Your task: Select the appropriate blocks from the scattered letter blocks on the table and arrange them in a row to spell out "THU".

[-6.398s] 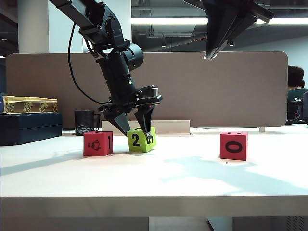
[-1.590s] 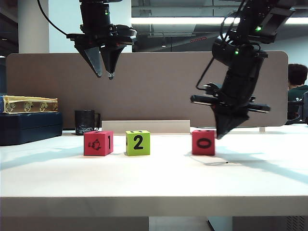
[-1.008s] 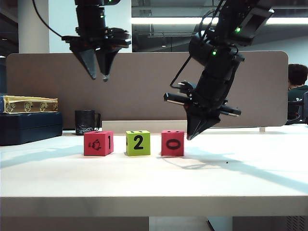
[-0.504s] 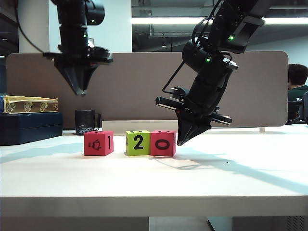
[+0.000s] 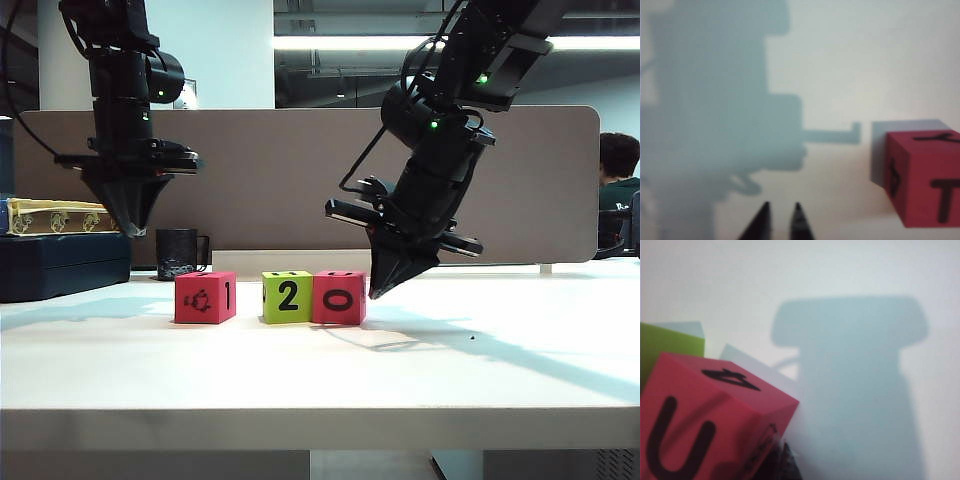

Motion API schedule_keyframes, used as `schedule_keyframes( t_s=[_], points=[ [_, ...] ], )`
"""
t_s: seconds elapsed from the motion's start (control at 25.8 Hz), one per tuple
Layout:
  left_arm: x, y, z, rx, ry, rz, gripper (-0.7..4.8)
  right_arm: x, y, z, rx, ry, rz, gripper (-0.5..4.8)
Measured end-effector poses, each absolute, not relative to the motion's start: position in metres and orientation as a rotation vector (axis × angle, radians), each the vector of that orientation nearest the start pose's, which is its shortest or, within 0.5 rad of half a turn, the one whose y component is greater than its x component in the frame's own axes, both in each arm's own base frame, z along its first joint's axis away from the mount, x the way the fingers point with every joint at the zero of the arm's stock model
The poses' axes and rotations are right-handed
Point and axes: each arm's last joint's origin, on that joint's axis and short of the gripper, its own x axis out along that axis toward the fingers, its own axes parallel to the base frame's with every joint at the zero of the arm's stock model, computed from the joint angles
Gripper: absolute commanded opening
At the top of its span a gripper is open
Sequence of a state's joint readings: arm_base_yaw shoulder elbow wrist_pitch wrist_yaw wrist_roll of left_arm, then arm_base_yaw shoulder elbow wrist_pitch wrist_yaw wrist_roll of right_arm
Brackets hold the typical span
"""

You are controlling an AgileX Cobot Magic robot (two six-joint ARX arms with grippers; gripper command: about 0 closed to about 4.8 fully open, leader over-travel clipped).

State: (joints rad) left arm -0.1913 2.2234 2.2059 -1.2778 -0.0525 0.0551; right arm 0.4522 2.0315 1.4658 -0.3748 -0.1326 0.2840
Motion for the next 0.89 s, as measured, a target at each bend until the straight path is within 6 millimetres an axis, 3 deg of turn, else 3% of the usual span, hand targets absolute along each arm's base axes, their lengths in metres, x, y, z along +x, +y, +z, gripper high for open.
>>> schedule_keyframes(
  t_s=[0.66, 0.89],
  points=[
    [0.457, -0.096, 0.226, 0.123, 1.426, -0.276, 0.16, 0.389, 0.195, 0.182, 0.11, 0.991, 0.409, -0.09],
    [0.456, -0.111, 0.221, 0.106, 1.425, -0.344, 0.16, 0.389, 0.195, 0.182, 0.113, 0.992, 0.408, -0.09]
  ],
)
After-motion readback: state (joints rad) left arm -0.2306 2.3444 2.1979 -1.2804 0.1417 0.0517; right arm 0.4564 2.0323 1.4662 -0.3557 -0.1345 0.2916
